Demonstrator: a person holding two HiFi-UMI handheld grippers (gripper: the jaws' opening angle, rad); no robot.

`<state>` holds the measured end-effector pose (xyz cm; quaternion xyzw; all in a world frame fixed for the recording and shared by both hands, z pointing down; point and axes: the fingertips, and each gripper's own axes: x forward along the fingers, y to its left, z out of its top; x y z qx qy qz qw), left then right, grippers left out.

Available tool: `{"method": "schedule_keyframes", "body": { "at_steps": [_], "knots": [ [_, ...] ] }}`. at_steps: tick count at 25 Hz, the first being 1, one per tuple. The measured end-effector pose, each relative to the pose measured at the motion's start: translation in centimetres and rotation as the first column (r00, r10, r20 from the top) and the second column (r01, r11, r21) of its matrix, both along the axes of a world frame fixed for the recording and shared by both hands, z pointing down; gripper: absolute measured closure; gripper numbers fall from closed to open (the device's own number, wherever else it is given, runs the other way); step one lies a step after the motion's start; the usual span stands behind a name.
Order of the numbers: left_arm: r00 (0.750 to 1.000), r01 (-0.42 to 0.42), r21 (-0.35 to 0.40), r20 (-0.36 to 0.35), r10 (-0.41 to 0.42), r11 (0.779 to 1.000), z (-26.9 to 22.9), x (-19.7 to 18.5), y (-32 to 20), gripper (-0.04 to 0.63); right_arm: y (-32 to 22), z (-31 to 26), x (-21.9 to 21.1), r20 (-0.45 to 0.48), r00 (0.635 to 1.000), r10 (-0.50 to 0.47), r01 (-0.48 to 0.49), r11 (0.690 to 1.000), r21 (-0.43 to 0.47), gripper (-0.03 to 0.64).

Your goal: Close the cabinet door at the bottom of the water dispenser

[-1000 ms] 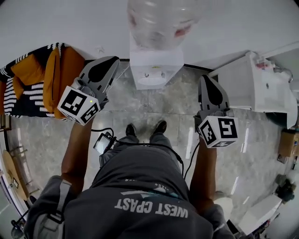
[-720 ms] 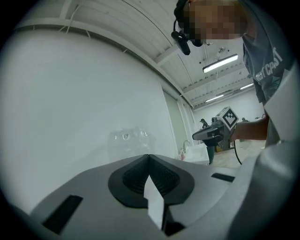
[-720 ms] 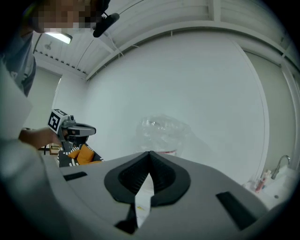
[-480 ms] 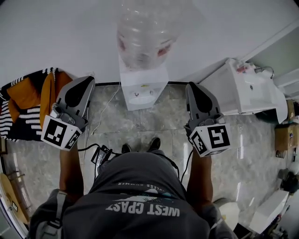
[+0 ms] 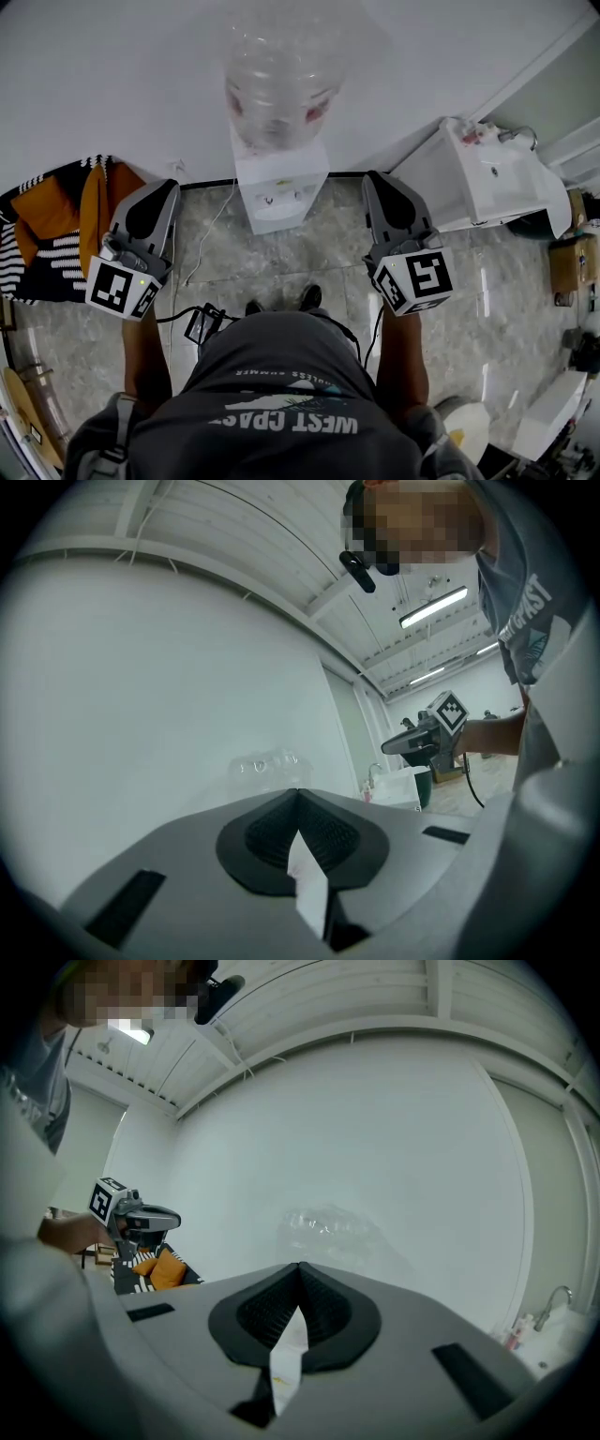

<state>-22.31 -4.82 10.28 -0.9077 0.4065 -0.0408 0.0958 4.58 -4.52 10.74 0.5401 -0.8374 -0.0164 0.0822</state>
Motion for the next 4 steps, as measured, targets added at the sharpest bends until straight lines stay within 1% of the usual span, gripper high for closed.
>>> {"method": "schedule_keyframes", "body": {
  "at_steps": [4],
  "knots": [
    [1.0, -0.004, -0.003, -0.001, 0.004, 1.0, 0.17, -0.21, 0.06, 0.58, 0.09, 0.05, -0.25, -0.004, 1.0, 0.003, -0.003, 1.0, 0.0, 0.591]
  ]
}}
